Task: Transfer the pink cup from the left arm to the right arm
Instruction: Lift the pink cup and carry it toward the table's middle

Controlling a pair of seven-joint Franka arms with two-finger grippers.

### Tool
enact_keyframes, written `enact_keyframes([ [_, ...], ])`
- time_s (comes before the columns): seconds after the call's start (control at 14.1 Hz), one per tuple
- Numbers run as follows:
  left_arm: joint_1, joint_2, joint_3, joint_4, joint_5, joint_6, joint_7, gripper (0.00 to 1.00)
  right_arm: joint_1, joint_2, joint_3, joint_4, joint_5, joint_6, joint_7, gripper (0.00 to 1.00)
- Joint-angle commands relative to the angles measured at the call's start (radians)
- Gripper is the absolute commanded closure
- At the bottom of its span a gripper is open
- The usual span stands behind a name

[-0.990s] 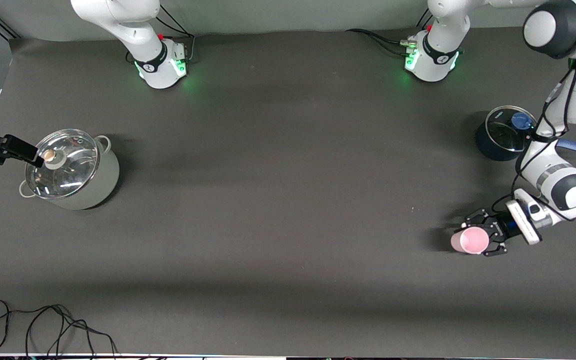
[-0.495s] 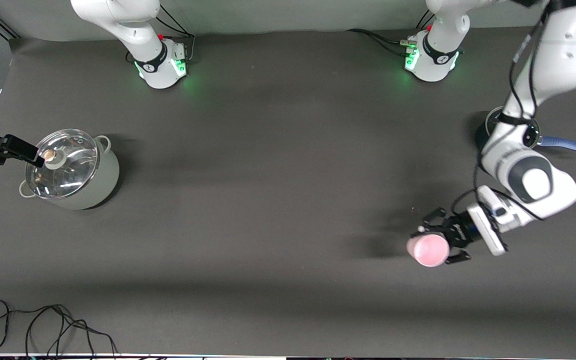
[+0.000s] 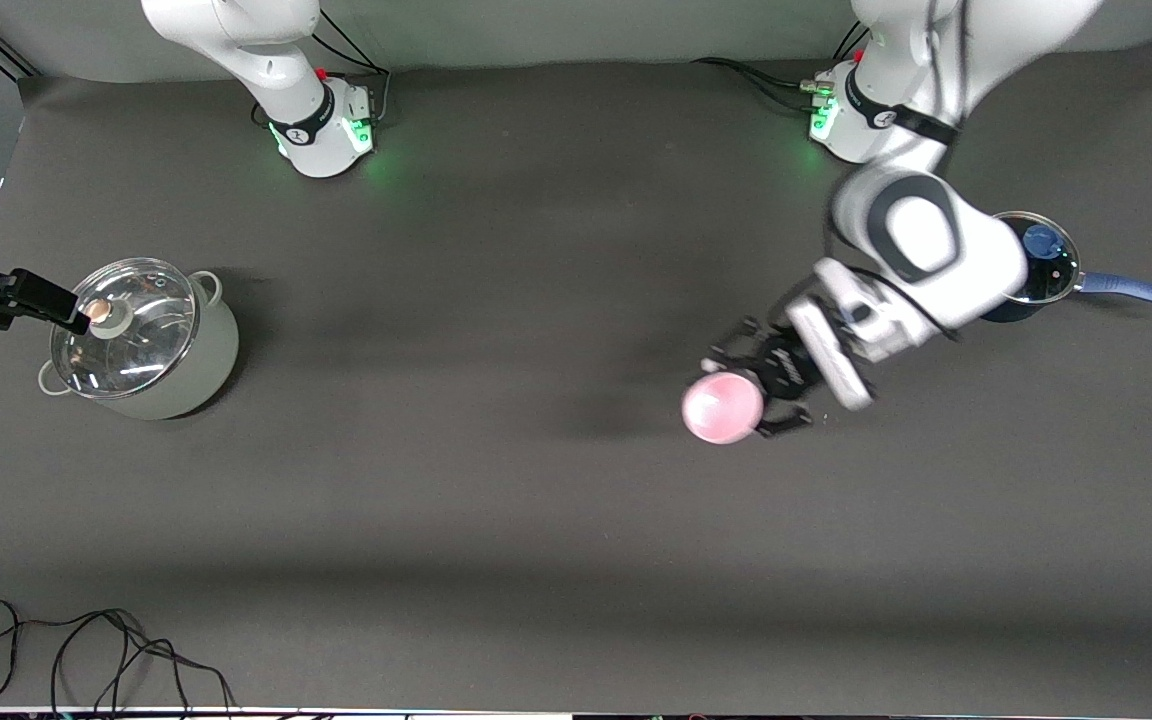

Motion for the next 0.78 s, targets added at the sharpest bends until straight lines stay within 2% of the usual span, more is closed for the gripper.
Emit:
enact_keyframes([
  [0.0, 0.011, -0.032, -0.127, -0.016, -0.061, 0.123, -0.014, 0.63, -0.001, -0.004, -0.001, 0.005, 0.024, -0.019, -0.016, 0.00],
  [0.14, 0.009, -0.037, -0.231, -0.002, -0.099, 0.234, -0.015, 0.63, -0.007, -0.013, -0.004, 0.006, 0.044, -0.055, -0.006, 0.00],
  [0.28, 0.011, -0.043, -0.310, 0.018, -0.110, 0.318, -0.027, 0.61, -0.007, -0.013, -0.050, 0.012, 0.125, -0.077, -0.005, 0.01],
  [0.35, 0.012, -0.057, -0.339, 0.019, -0.110, 0.352, -0.049, 0.61, -0.006, -0.015, -0.061, 0.014, 0.153, -0.089, -0.005, 0.02],
  [0.49, 0.011, -0.088, -0.364, 0.021, -0.112, 0.374, -0.055, 0.61, -0.006, -0.024, -0.063, 0.020, 0.155, -0.112, 0.041, 0.04],
  [0.71, 0.009, -0.117, -0.413, 0.025, -0.110, 0.433, -0.100, 0.61, 0.034, -0.033, -0.031, 0.071, 0.158, -0.146, 0.353, 0.04],
])
